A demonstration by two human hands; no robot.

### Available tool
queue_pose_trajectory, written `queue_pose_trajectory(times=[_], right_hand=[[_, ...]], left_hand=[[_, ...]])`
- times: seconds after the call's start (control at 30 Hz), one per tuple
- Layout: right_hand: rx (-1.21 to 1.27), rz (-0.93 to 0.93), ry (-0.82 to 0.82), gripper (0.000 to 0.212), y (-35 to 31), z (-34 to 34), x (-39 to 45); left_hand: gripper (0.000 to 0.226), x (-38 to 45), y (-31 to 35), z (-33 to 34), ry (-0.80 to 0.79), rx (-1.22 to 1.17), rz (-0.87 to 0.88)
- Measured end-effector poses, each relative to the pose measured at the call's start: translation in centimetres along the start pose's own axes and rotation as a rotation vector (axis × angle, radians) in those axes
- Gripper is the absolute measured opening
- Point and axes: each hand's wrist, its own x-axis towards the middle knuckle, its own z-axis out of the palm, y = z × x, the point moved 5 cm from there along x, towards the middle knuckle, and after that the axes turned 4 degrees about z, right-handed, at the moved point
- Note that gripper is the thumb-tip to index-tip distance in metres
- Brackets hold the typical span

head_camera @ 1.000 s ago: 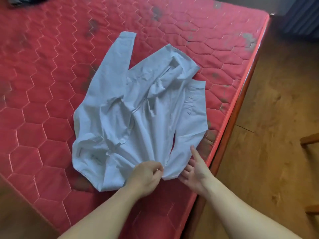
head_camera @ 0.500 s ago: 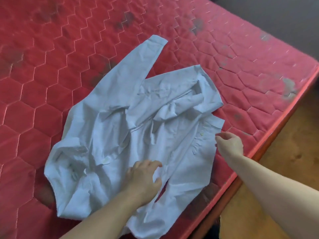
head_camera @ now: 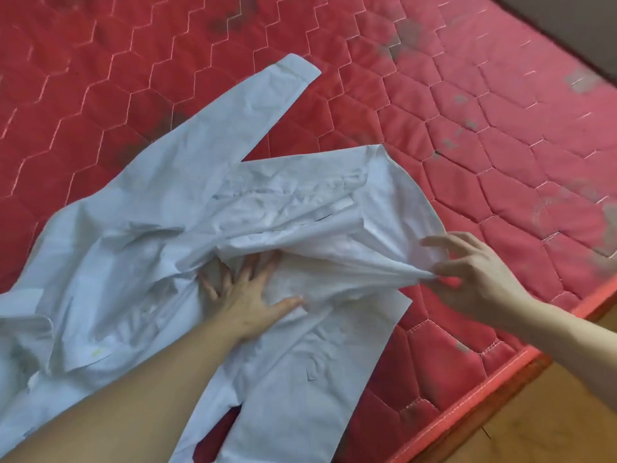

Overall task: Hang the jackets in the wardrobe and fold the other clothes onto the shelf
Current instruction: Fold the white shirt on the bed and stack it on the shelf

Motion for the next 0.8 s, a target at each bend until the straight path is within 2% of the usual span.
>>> queue_pose_trajectory(times=[0.03, 0.17, 0.23, 0.27, 0.33, 0.4, 0.47, 0.53, 0.6, 0.67, 0.73, 0.8], right_hand=[[-0.036, 0.022, -0.064, 0.009, 1.3, -0.2, -0.9], [-0.203, 0.404, -0.23, 0.008, 3.9, -0.6, 1.3], [-0.216, 0.415, -0.324, 0.022, 2.1, -0.6, 4.0], [-0.11, 0.443, -0.353, 0.034, 0.8, -0.5, 5.2], [0.227, 0.567, -0.439, 0.046, -2.5, 0.4, 6.4], [0.441, 0.703, -0.429, 0.064, -4.1, 1.9, 7.2], [0.552, 0.861, -0.306, 0.072, -3.8, 2.5, 8.2], [0.607, 0.985, -0.185, 0.077, -2.4, 2.6, 9.9], [0.603, 1.047, -0.114, 0.076, -0.9, 2.4, 12.3], [0.573, 1.053, -0.131, 0.066, -0.2, 2.5, 14.9], [0.554, 1.027, -0.184, 0.049, 0.2, 3.0, 17.5], [0.563, 0.979, -0.222, 0.028, 0.4, 3.3, 20.4]], left_hand=[[0.096, 0.7, 0.4, -0.4, -0.012, 0.016, 0.011], [0.111, 2.3, 2.2, -0.9, -0.035, 0.084, 0.055], [0.107, 2.6, 3.4, -1.5, 0.031, 0.056, 0.054], [0.096, 2.6, 4.1, -1.7, 0.063, 0.043, 0.062], [0.059, 1.9, 5.2, -1.7, 0.113, 0.007, 0.103], [0.025, 0.6, 5.5, -1.4, 0.222, -0.065, 0.171], [0.01, -1.1, 5.6, -1.2, 0.329, -0.05, 0.269], [0.012, -3.2, 5.9, -1.3, 0.376, 0.07, 0.339], [0.019, -4.4, 6.2, -1.6, 0.373, 0.158, 0.369], [0.014, -4.8, 6.9, -2.0, 0.399, 0.216, 0.446], [0.013, -3.8, 7.7, -2.8, 0.375, 0.15, 0.545], [0.02, -2.4, 8.8, -3.1, 0.263, 0.027, 0.593]])
